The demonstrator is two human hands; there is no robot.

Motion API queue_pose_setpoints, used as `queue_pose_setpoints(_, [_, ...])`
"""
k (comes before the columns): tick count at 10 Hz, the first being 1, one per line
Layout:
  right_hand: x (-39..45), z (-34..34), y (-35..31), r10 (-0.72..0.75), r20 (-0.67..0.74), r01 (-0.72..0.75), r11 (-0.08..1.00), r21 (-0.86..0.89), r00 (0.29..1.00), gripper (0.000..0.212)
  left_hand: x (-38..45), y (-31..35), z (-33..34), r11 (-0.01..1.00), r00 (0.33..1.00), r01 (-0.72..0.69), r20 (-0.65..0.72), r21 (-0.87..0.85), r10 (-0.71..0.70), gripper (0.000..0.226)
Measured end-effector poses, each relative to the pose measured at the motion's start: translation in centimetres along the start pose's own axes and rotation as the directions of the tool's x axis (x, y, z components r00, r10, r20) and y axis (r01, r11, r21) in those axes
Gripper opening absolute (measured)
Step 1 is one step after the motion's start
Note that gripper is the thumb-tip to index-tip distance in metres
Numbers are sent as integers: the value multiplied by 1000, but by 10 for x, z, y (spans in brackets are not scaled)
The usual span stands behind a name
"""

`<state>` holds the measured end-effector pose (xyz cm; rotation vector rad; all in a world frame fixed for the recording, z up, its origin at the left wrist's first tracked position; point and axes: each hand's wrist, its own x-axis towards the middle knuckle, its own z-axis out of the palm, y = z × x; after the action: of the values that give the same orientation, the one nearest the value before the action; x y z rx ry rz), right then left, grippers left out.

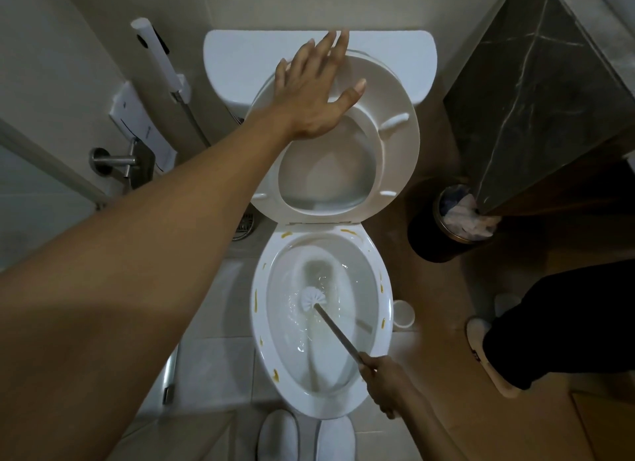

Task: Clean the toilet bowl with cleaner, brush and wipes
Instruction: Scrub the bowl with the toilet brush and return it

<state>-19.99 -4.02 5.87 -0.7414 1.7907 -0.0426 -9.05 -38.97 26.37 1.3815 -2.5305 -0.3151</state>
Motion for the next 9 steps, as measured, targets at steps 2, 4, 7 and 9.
queue_pose_setpoints(2, [1, -5, -17, -89, -23, 86, 992, -88, 996, 38, -2, 1, -2, 1000, 1000, 2, 10, -11, -2, 71])
queue_pose_setpoints(4, [-3, 14, -30, -167, 31, 169, 961, -217, 986, 35, -2, 1, -2, 1000, 1000, 6, 17, -6, -6, 71])
queue_pose_setpoints(7, [30, 6, -54, -169, -83, 150, 970, -192, 982, 36, -2, 3, -3, 1000, 1000, 6, 16, -5, -6, 71])
queue_pose_setpoints(9, [32, 3, -41, -178, -46, 165, 965, -202, 983, 36, 0, 1, 1, 1000, 1000, 5, 1, -7, -5, 71])
